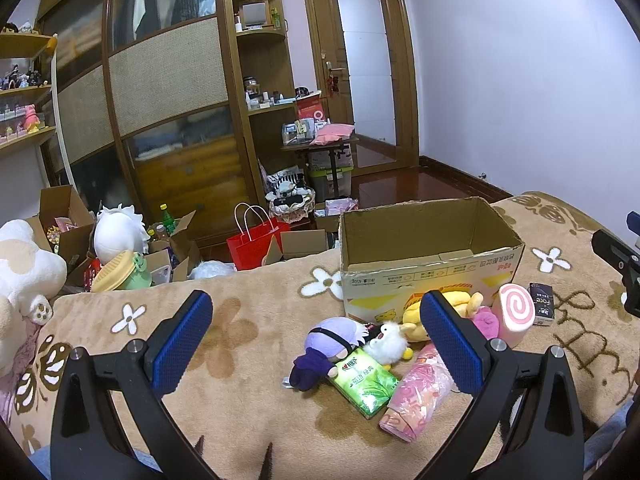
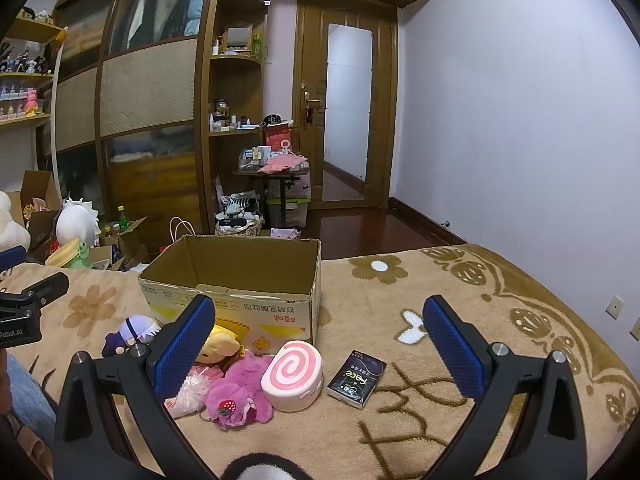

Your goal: Organize soft objects

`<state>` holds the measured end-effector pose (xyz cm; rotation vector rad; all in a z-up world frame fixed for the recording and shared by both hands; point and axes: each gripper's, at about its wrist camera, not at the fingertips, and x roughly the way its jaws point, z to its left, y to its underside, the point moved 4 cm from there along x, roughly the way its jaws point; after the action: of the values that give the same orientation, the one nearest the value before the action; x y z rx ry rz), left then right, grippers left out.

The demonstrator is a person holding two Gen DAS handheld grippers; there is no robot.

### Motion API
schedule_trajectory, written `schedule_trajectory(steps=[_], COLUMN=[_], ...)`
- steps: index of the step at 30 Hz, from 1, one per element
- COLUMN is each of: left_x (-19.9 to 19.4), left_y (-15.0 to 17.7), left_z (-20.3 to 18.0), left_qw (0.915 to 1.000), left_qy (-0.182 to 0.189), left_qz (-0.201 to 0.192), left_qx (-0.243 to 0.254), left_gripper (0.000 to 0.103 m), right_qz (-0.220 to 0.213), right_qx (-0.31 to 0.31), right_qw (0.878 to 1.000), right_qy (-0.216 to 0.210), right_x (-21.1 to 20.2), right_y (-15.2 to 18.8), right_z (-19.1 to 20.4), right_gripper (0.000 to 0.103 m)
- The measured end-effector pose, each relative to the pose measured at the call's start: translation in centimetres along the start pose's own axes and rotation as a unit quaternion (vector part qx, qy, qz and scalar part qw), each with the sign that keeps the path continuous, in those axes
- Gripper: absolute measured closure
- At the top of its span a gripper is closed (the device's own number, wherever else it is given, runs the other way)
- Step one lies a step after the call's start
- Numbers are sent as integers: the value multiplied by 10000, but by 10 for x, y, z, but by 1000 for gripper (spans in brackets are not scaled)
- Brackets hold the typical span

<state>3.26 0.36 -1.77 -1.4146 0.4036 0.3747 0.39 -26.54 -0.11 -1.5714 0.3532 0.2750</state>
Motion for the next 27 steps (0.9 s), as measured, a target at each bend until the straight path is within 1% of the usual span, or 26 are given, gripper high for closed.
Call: schedule_trajectory(steps=[27], left_x=[-1], left_y=[0], left_z=[3], left_qw=[10000], left_qy=[-21], left_qz=[25], left_qx=[12], left_gripper=[1], right_qz=[29], right_qx=[15], right_qw=[10000], right_qy=[-20], right_x=[1], right_y=[2], right_z=[0], right_gripper=[0])
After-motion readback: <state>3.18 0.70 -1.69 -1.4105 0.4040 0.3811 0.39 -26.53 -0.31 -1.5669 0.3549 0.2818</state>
